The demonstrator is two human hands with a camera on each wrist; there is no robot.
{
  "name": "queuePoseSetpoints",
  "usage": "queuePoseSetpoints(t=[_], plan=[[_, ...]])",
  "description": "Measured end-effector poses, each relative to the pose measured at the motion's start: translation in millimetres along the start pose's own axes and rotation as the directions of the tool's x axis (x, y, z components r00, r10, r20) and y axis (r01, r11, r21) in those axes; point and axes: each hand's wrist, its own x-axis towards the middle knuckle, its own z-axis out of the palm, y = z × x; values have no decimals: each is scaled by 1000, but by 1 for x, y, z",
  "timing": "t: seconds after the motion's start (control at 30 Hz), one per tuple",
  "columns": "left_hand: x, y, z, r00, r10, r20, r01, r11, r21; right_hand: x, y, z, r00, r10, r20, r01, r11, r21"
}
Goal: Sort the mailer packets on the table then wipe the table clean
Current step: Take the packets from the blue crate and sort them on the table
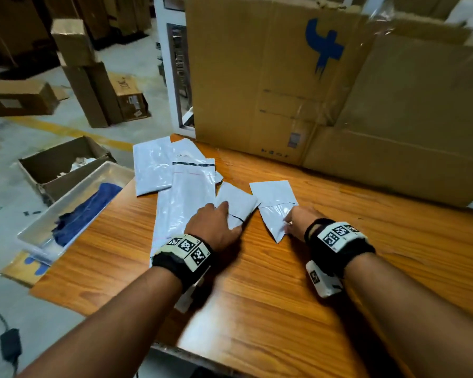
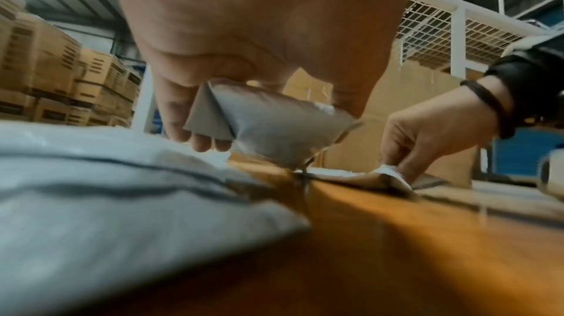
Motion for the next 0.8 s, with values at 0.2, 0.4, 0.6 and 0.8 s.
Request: queuePoseSetpoints(t=[0.2,0.4,0.6,0.8], plan=[[4,11,0,992,-38,118,21,990,142,-11,3,-11,997,-29,66,24,998,66],[6,30,3,979,-56,198,16,980,200,4,-23,0,992,104,66,-113,984,139],[5,31,2,980,-79,185,47,984,174,14,-30,2,990,102,98,-107,993,45],[7,27,-6,990,-23,139,13,997,70,11,-1,3,986,166,-34,-155,964,214]])
